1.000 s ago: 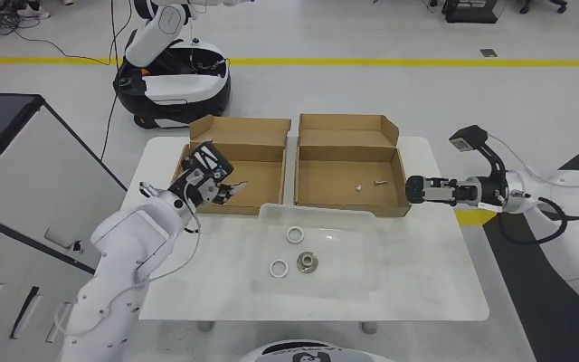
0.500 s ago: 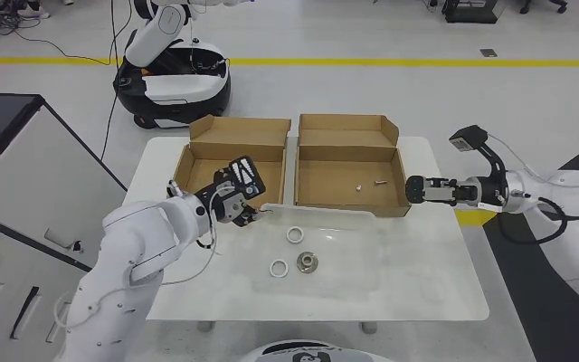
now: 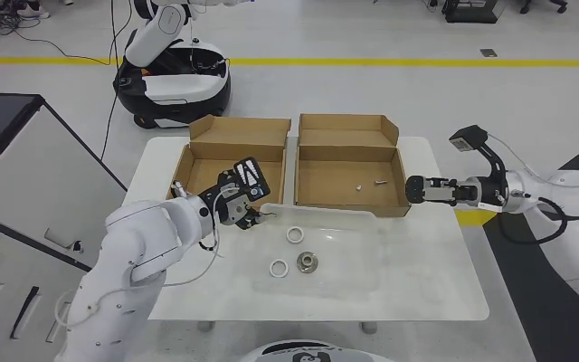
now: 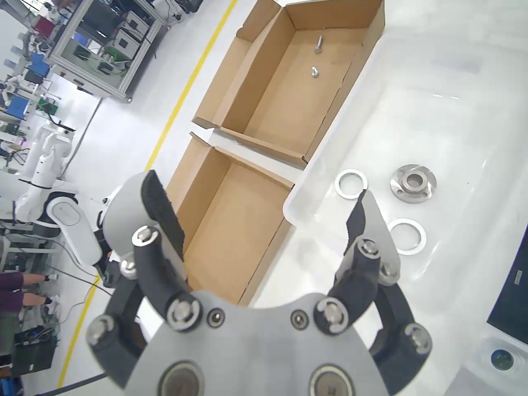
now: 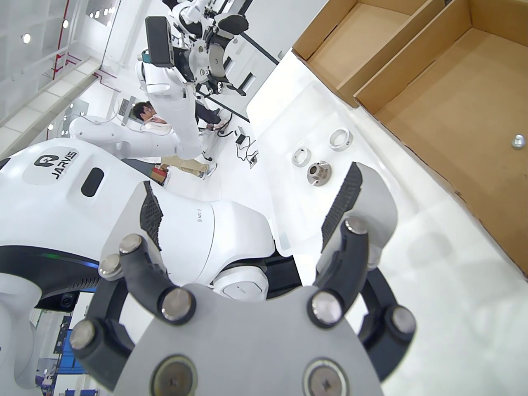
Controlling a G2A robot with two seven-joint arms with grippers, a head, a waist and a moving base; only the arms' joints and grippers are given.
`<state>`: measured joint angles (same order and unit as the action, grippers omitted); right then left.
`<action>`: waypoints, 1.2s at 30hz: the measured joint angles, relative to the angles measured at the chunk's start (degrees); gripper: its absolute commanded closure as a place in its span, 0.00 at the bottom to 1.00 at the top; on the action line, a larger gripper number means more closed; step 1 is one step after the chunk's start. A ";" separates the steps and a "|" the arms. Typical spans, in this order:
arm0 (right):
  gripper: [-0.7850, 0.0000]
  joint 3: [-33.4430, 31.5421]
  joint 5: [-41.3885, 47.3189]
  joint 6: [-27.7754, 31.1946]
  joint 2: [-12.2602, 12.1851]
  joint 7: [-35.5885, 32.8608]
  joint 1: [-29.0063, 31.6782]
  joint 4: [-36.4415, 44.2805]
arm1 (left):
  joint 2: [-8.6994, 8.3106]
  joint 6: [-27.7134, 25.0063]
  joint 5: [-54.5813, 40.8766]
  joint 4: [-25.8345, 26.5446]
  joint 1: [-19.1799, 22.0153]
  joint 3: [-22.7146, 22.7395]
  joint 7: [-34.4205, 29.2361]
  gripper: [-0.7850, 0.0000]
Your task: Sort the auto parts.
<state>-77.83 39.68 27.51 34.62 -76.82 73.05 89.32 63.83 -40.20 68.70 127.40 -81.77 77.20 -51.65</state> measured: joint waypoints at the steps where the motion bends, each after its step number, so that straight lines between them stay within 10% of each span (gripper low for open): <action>1: 0.00 0.00 0.00 0.00 0.00 0.00 0.00 0.00 | 0.00 0.00 0.00 0.00 0.00 0.00 0.00 0.00; 15: 0.00 0.00 0.00 0.00 0.00 0.00 0.00 0.00 | -0.28 -2.23 -3.68 -0.12 5.35 -6.42 -10.06 0.00; 28: 0.00 0.00 0.00 0.00 0.00 0.00 0.00 0.00 | -2.98 18.93 -24.06 -7.94 34.35 -34.20 -31.47 0.00; 36: 0.00 0.00 0.00 0.00 0.00 0.00 0.00 0.00 | -3.72 23.42 -36.07 -12.77 49.86 -48.91 -35.88 0.00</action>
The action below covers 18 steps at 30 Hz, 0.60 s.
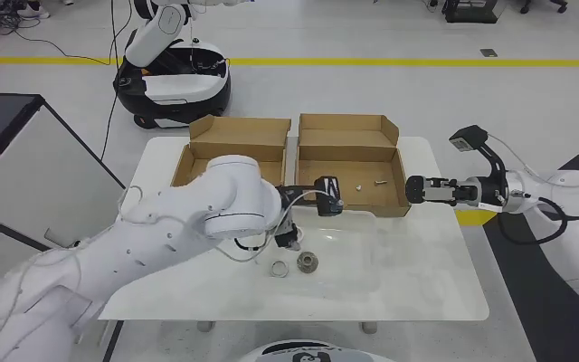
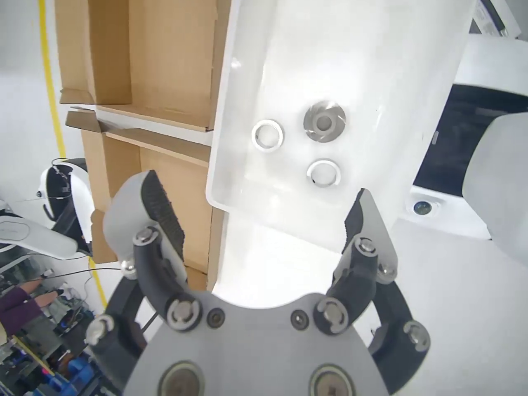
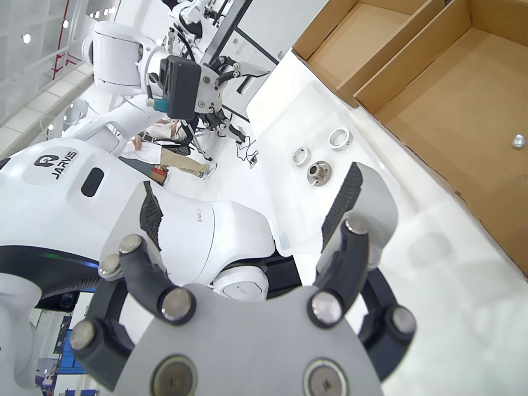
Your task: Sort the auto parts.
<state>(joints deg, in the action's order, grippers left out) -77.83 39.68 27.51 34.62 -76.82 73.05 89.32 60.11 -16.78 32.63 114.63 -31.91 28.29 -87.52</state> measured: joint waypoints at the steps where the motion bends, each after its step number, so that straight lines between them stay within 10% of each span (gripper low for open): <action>1: 0.00 0.00 0.00 0.00 0.00 0.00 0.00 0.00 | 0.03 -0.14 -0.82 -0.63 0.93 -1.22 0.14 0.00; 18: 0.00 0.00 0.00 0.00 0.00 0.00 0.00 0.00 | 3.73 -3.14 -2.36 -9.13 3.90 -12.56 4.08 0.00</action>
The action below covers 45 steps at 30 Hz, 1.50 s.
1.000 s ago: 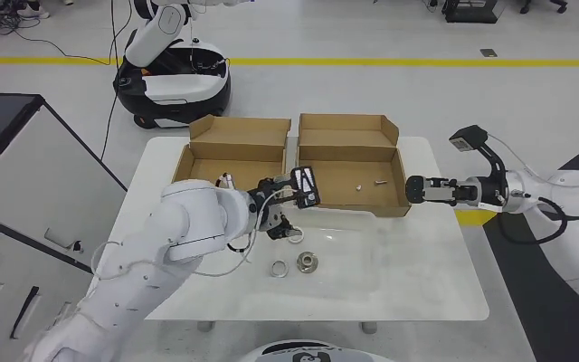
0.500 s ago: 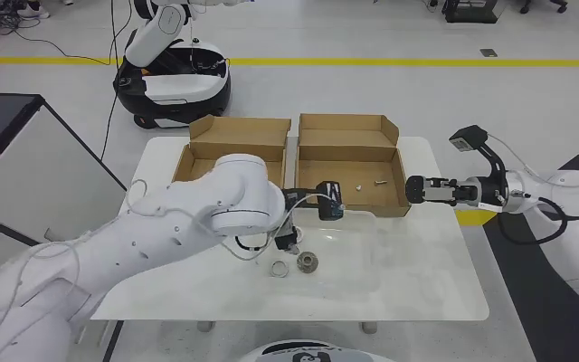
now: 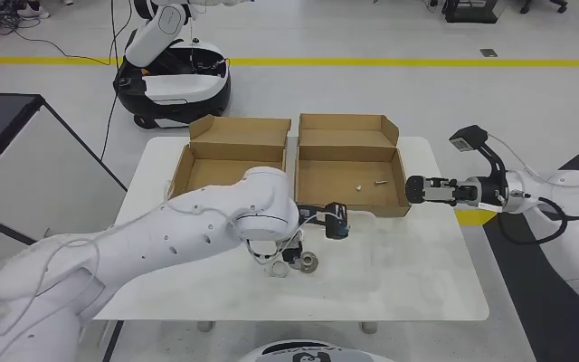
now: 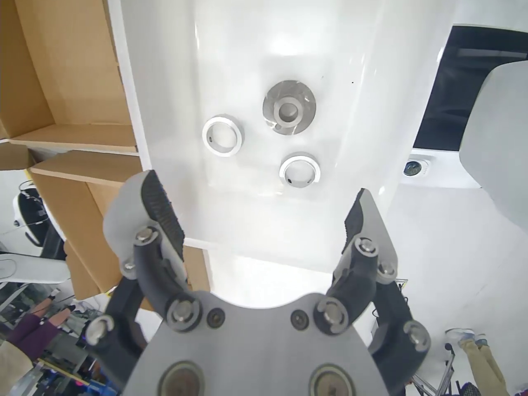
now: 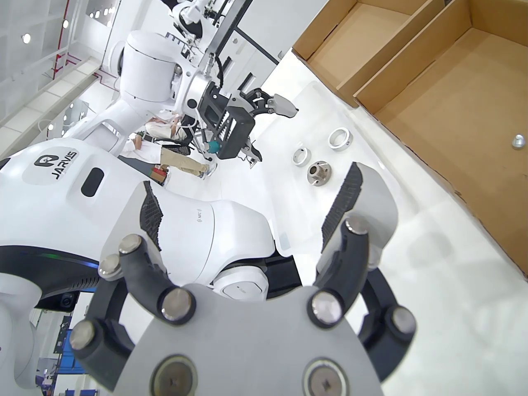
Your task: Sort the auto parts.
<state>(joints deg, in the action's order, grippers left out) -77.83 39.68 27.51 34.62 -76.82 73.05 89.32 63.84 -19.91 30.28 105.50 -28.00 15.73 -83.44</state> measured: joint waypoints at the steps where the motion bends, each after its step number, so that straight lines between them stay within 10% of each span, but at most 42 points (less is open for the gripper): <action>1: 0.00 0.00 0.00 0.00 0.00 0.00 0.00 0.00 | 0.42 0.04 0.10 -0.73 0.00 -0.37 0.20 0.00; 16: 0.00 0.00 0.00 0.00 0.00 0.00 0.00 0.00 | 5.73 4.10 -1.08 -9.86 -0.72 -3.29 1.92 0.00; 33: 0.00 0.00 0.00 0.00 0.00 0.00 0.00 0.00 | 5.85 5.51 0.42 -10.66 -2.14 -3.36 1.83 0.00; 45: 0.00 0.00 0.00 0.00 0.00 0.00 0.00 0.00 | 11.02 8.18 0.07 -15.53 -1.90 -5.99 -1.89 0.00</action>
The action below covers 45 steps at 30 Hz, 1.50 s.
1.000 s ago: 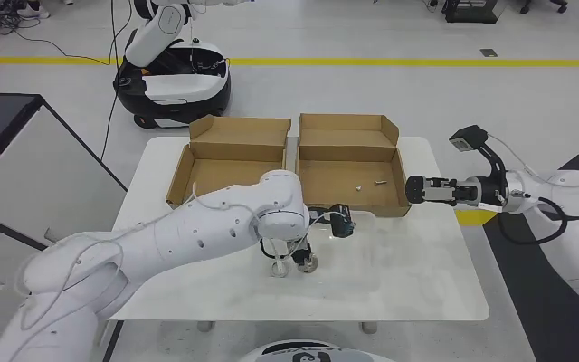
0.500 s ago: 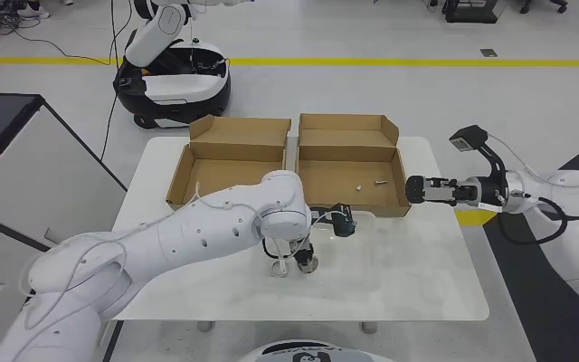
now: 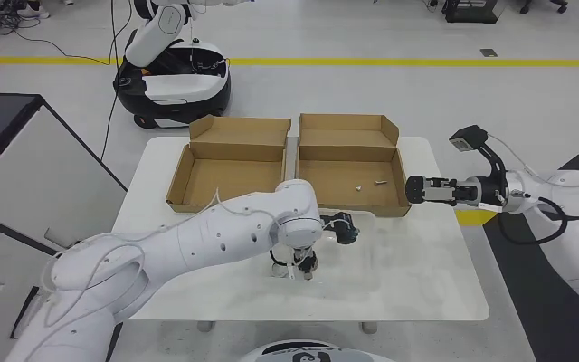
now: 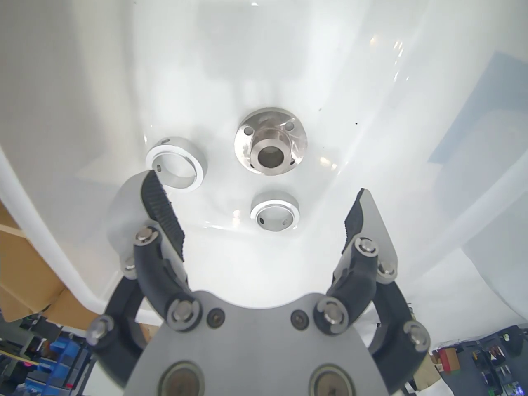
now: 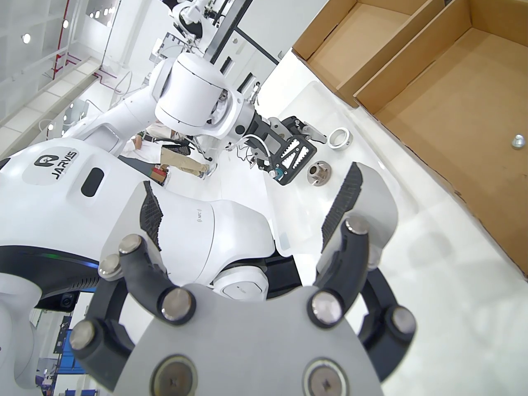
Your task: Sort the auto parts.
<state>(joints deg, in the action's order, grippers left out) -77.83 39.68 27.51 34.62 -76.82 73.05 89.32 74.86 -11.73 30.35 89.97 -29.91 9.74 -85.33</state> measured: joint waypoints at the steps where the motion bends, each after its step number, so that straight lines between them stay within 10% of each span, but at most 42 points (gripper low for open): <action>1: 0.00 0.00 0.00 0.00 0.00 0.00 0.00 0.00 | 0.52 -0.02 -0.07 -0.70 -0.14 -0.01 -0.20 0.00; 9: 0.00 0.00 0.00 0.00 0.00 0.00 0.00 0.00 | 2.81 0.15 0.44 -4.03 -0.91 0.05 -0.74 0.00; 36: 0.00 0.00 0.00 0.00 0.00 0.00 0.00 0.00 | 2.66 -1.37 4.88 -2.93 -4.57 0.69 0.53 0.00; 45: 0.00 0.00 0.00 0.00 0.00 0.00 0.00 0.00 | 2.29 -1.34 5.67 -1.96 -5.23 1.81 -1.06 0.42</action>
<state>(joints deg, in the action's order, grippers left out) -77.83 39.68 27.51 34.62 -76.82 73.05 89.32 77.15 -13.07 36.02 88.01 -35.14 11.54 -86.39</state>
